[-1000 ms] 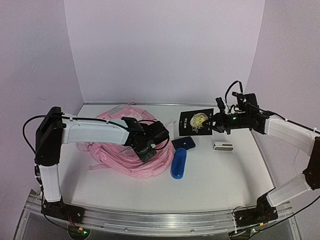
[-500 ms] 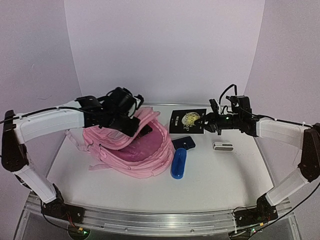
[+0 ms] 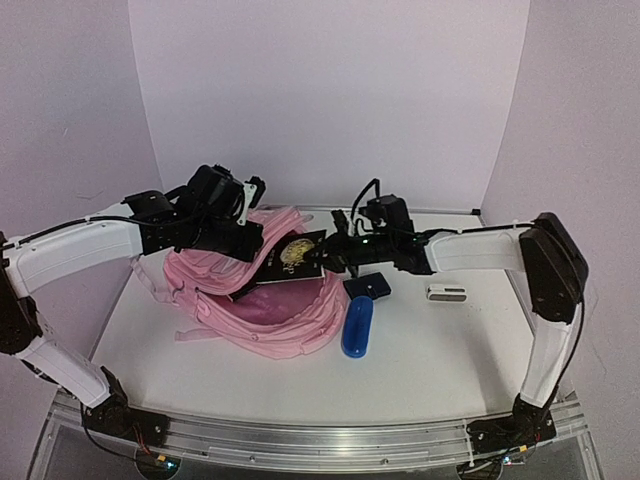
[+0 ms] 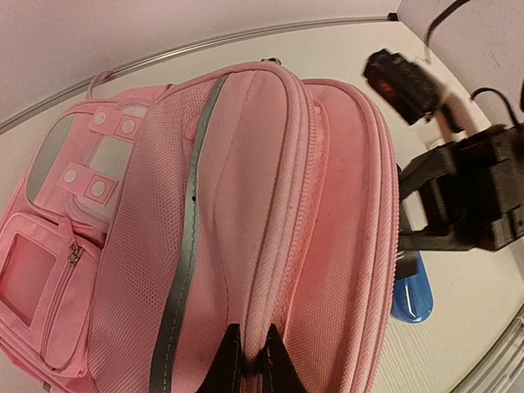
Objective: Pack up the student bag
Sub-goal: Place the book in the student bag.
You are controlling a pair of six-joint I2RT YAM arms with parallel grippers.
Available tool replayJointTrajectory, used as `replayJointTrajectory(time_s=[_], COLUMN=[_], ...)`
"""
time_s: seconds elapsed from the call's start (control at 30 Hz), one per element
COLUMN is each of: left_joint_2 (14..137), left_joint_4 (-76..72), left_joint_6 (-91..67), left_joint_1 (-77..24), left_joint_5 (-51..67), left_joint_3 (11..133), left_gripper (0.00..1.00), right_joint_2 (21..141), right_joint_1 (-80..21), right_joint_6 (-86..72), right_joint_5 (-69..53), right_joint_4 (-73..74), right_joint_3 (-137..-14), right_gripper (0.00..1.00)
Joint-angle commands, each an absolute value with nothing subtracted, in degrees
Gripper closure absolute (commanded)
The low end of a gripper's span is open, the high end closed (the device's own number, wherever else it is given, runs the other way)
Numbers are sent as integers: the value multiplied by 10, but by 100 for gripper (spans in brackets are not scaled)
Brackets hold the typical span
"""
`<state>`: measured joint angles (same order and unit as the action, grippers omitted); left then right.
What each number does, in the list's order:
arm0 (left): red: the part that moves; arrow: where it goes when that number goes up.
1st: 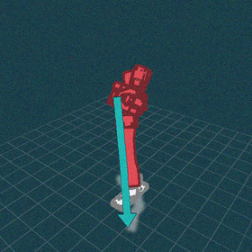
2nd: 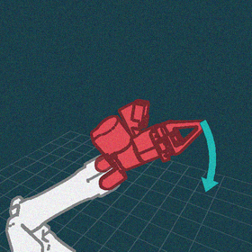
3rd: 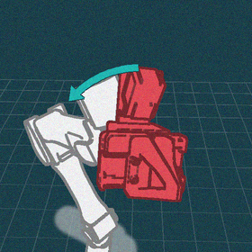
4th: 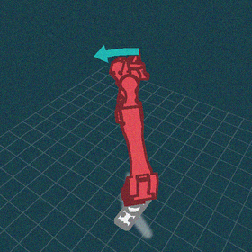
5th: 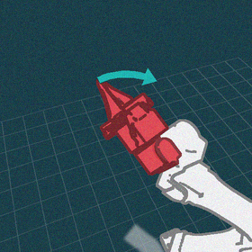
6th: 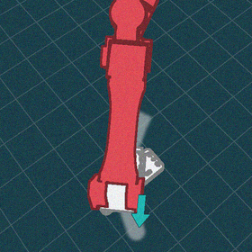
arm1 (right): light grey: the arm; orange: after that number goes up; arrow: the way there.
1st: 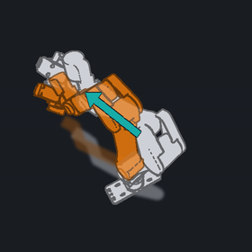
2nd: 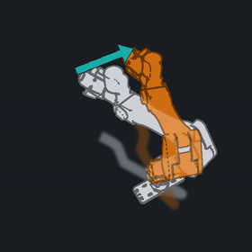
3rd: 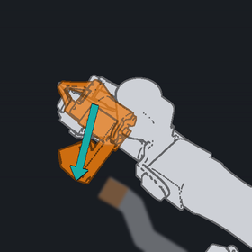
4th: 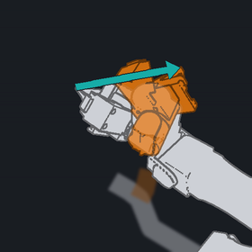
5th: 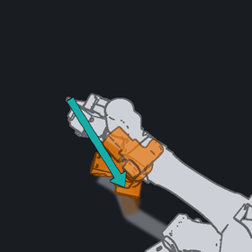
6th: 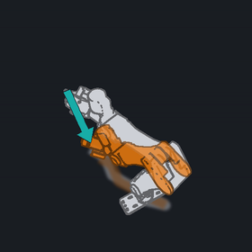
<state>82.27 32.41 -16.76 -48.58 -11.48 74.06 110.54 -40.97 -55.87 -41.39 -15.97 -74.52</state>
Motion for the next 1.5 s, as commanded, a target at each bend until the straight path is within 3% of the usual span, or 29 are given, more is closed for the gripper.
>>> replayJointTrajectory(time_s=[0.0,0.07,0.17,0.33,0.4,0.6,0.8,0.97,1.13,1.47], left_joint_2=[775,771,760,737,739,752,762,762,759,754], left_joint_4=[246,246,250,242,245,261,286,278,284,279], left_joint_6=[-186,-186,-190,-198,-199,-202,-193,-192,-194,-195], left_joint_1=[-486,-485,-484,-480,-479,-476,-475,-475,-475,-475], left_joint_5=[-110,-111,-117,-118,-119,-122,-114,-107,-106,-99], left_joint_3=[742,738,729,702,699,702,706,692,702,692], left_gripper=[100,100,100,100,100,100,100,100,100,100], right_joint_2=[1227,1272,1278,1211,1177,1103,1065,1100,1134,1148], right_joint_1=[-454,-470,-473,-469,-470,-469,-457,-457,-459,-471], right_joint_6=[-670,-681,-668,-586,-559,-480,-397,-415,-432,-415], right_joint_5=[-363,-364,-336,-281,-256,-186,-209,-293,-311,-296], right_joint_4=[-223,-224,-214,-137,-107,-12,39,28,27,44], right_joint_3=[-868,-923,-934,-892,-874,-846,-818,-817,-830,-802], right_gripper=[100,85,45,13,5,2,2,19,28,33])
